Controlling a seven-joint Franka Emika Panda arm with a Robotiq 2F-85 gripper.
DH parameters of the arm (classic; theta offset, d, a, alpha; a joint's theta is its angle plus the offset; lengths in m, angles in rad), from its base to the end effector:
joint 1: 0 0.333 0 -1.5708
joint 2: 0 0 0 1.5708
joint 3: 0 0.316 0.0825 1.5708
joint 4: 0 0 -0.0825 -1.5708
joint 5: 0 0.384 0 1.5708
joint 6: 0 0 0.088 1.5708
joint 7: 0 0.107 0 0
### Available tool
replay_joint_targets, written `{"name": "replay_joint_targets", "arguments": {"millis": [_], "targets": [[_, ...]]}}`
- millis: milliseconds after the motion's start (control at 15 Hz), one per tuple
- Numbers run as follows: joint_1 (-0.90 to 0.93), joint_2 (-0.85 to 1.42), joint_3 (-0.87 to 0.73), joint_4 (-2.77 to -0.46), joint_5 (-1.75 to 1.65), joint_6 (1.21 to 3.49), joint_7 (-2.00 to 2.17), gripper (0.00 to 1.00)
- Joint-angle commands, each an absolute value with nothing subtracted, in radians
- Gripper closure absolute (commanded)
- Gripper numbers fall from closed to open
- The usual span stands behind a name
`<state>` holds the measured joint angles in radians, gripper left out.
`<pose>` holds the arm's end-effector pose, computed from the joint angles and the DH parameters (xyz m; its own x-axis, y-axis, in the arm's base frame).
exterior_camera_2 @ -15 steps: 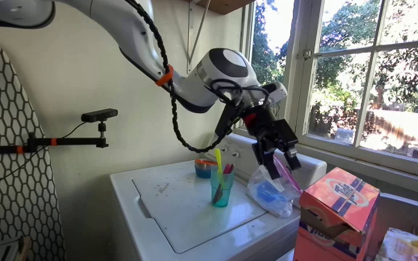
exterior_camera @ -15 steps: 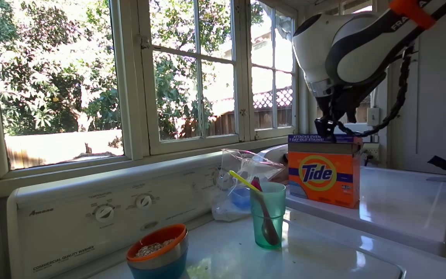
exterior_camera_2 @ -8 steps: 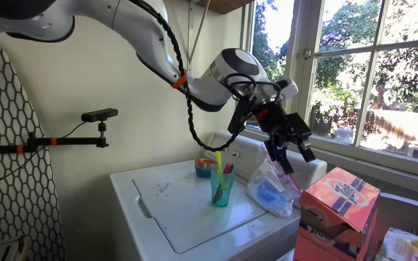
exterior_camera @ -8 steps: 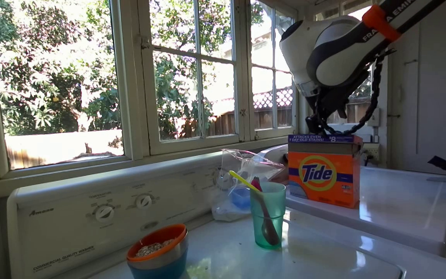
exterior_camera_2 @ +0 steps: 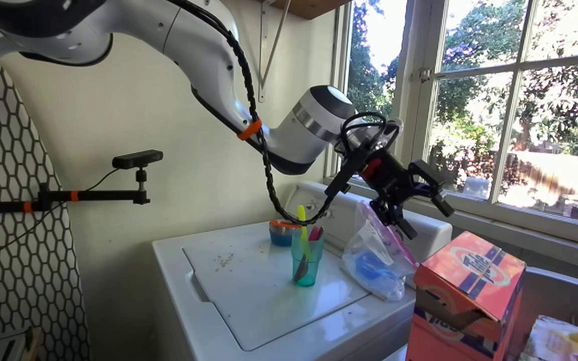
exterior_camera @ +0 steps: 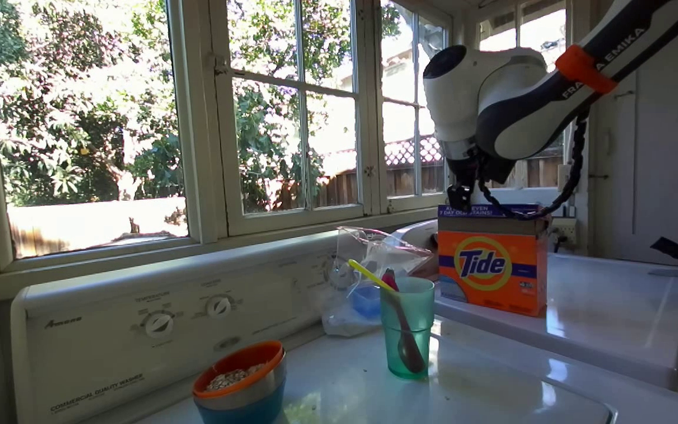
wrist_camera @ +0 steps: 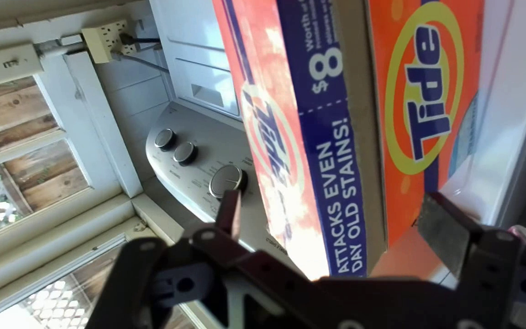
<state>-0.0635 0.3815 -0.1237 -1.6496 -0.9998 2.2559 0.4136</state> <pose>0.6756 -0.1406 0.4282 0.9593 0.1140 0.2583 -0.1194 -0.6651 0.7372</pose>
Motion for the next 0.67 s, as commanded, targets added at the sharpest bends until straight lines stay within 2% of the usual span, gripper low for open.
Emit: {"name": "replay_joint_targets", "arguments": {"millis": [0,600], "targets": [[-0.054,0.405,-0.143,-1.652,-1.044,2.237,0.349,0.0],[-0.056,0.453,-0.151,-1.618,-1.04,2.071,0.304,0.0]]}}
